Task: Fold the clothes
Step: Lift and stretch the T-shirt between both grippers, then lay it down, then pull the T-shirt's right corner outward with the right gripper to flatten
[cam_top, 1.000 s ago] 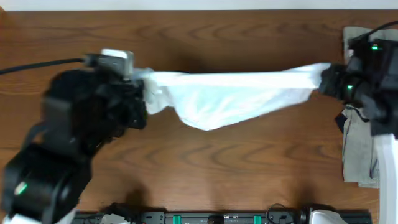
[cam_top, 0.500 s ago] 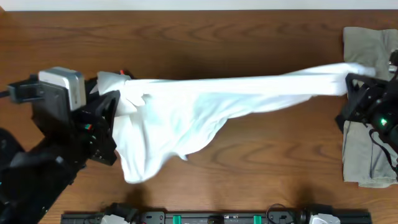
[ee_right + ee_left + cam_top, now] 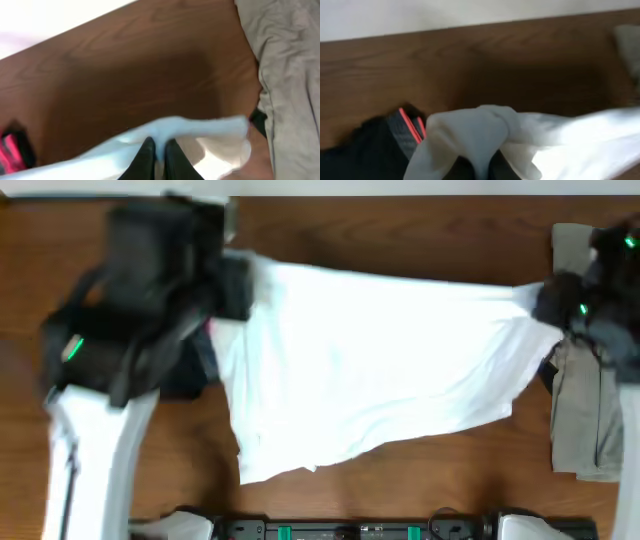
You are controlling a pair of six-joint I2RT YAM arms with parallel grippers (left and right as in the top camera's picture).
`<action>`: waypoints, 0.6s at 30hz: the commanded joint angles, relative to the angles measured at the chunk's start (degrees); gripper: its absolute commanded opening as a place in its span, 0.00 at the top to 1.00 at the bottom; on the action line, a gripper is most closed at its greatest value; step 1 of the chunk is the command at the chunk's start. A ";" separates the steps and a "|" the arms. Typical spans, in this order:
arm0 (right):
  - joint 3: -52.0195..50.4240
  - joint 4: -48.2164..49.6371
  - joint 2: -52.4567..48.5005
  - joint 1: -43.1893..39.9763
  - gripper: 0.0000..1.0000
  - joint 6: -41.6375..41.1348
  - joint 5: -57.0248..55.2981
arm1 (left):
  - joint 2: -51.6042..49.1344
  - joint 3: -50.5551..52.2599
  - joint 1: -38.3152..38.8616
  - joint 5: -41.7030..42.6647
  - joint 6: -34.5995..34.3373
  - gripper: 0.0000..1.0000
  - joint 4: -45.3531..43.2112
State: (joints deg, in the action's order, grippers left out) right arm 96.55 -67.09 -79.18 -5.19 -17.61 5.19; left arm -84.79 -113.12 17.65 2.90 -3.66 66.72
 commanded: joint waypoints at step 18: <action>-0.31 -3.02 -19.74 -2.25 0.30 4.39 1.09 | -19.17 -0.31 -3.82 -9.55 5.84 0.13 5.88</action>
State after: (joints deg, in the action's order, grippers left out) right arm 95.83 -68.60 -100.12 -7.31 -14.90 5.78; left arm -107.15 -112.44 13.50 -6.02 1.96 70.52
